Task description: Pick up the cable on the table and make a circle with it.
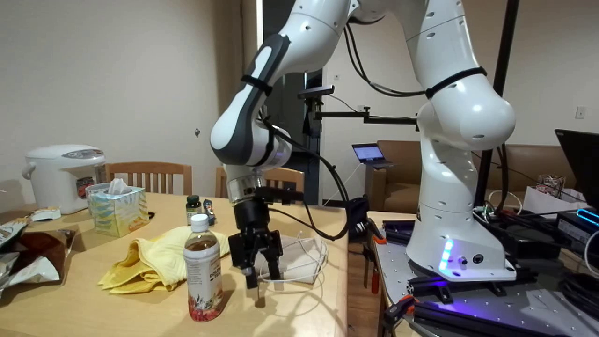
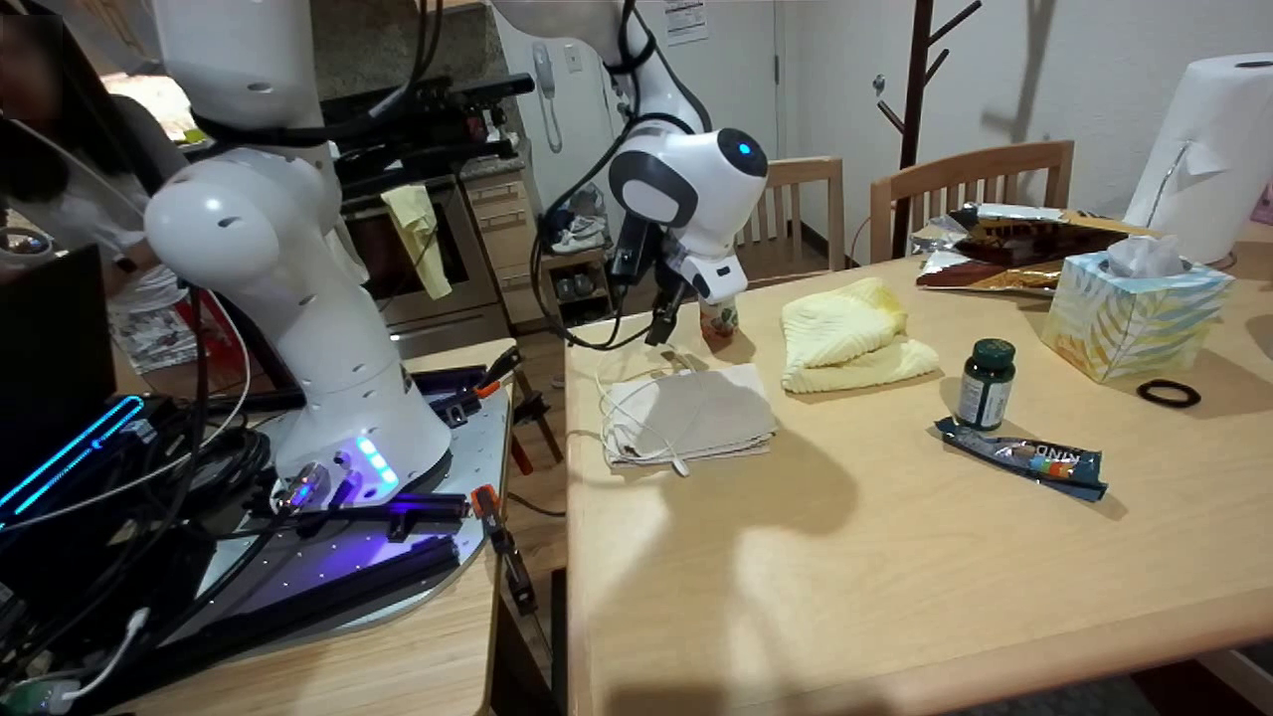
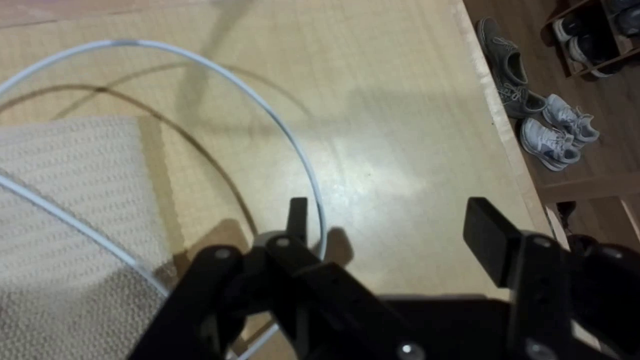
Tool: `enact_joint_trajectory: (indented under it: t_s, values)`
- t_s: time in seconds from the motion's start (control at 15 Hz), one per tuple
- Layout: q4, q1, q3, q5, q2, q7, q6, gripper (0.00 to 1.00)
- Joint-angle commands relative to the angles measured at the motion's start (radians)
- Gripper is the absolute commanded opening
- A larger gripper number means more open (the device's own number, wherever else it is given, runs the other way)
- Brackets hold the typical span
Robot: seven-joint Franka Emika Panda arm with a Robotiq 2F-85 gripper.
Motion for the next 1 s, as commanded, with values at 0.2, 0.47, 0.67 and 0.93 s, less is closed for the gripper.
enact_joint_trajectory:
  t_s: [0.2,0.47,0.67,0.93]
  values:
    - [-0.068,-0.014,0.014,0.018,-0.016,-0.027,0.097,1.0]
    - [-0.1,-0.051,0.035,0.156,-0.055,-0.082,0.116,1.0]
    - [-0.147,-0.068,0.026,0.346,-0.13,-0.103,0.119,1.0]
    - [-0.214,-0.036,-0.024,0.452,-0.224,-0.005,0.167,1.0]
